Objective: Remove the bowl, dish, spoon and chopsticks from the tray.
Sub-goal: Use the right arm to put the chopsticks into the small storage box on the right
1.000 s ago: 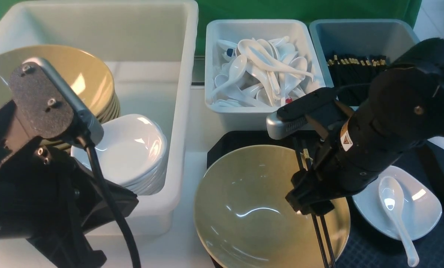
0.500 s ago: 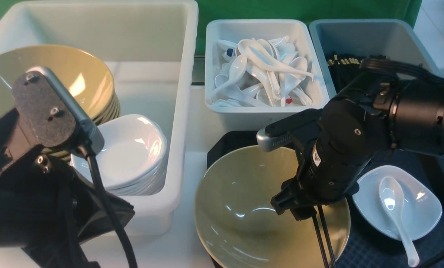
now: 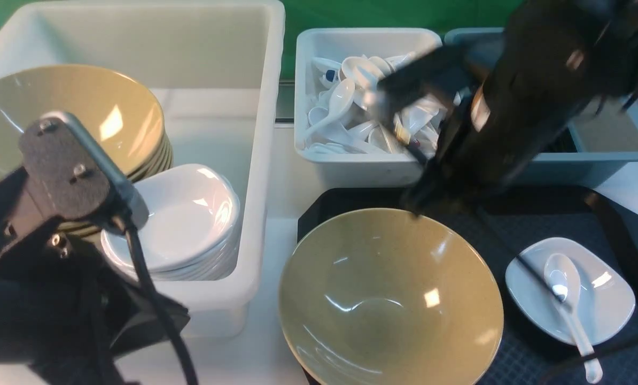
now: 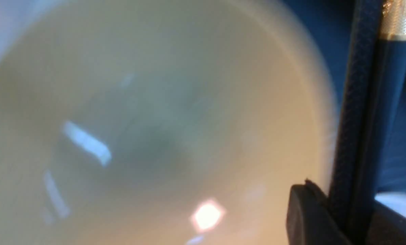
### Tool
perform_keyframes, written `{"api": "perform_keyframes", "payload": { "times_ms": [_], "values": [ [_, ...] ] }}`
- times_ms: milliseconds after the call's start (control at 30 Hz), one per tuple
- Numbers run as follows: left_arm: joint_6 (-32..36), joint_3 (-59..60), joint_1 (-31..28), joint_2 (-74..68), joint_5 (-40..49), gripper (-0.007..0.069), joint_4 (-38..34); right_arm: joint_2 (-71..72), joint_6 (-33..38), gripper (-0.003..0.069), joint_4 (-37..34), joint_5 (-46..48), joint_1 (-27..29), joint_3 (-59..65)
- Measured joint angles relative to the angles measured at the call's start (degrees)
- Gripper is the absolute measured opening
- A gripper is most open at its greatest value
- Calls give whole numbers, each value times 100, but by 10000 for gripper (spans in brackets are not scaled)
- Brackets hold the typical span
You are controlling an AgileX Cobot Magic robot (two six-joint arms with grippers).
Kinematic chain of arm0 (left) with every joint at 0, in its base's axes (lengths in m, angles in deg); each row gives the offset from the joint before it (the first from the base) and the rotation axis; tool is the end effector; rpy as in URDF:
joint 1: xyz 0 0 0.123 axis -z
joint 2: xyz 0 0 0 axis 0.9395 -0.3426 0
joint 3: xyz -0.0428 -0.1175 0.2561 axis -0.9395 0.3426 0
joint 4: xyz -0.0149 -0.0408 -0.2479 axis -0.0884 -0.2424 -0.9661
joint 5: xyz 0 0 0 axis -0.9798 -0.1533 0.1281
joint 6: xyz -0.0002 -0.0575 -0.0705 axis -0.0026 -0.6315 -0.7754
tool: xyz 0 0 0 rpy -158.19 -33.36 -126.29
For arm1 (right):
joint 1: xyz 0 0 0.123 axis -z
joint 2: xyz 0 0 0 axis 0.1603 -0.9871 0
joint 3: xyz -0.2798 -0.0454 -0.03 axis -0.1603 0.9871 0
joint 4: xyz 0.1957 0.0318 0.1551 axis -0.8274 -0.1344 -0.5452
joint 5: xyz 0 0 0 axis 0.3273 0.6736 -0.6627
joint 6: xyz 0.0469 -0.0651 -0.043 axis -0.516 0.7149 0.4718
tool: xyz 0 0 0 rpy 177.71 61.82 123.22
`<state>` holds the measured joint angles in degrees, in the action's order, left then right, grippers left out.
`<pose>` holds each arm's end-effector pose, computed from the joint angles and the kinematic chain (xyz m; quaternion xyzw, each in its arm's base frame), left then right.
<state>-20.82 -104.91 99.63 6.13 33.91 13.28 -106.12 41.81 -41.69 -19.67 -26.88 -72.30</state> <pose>0.1186 -0.0932 0.3429 0.3694 0.8643 -0.1649 0.2988 0.2809 0.1861 0.3398 -0.2547 0.9420 -0.0081 0.2186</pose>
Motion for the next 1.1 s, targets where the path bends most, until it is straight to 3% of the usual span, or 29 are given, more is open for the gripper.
{"api": "perform_keyframes", "payload": {
  "times_ms": [200, 333, 500, 600, 700, 833, 867, 933, 1100],
  "values": [
    [-287, -14, 0, -574, -1324, -11, -337, -264, 191, 116, 255, -508, 1282, -1183],
    [313, -386, 134, -1342, -2087, -11, -675, -842, -130, 116, 296, -1696, 2203, -1663],
    [1074, -1011, 418, -1790, -2180, -11, -1013, -1750, -832, 116, 312, -3359, 2896, -1779],
    [1162, -1088, 465, -1815, -2073, -11, -1094, -2232, -1028, 129, 316, -3946, 3077, -1779],
    [1184, -1088, 465, -1817, -1742, -11, -1031, -2654, -1050, 202, 316, -4191, 3168, -1779],
    [1057, -1088, 469, -1817, -1442, -11, -776, -2845, -1068, 425, 266, -3756, 3169, -1820],
    [1057, -1088, 469, -1817, -1442, -11, -758, -2845, -1068, 435, 259, -3706, 3169, -1834],
    [850, -1097, 469, -1817, -1424, -11, -547, -2770, -927, 558, 244, -2847, 3139, -2211],
    [622, -1130, 469, -1743, -1244, -11, -364, -2351, 144, 618, 195, -773, 3051, -2925]
  ]
}}
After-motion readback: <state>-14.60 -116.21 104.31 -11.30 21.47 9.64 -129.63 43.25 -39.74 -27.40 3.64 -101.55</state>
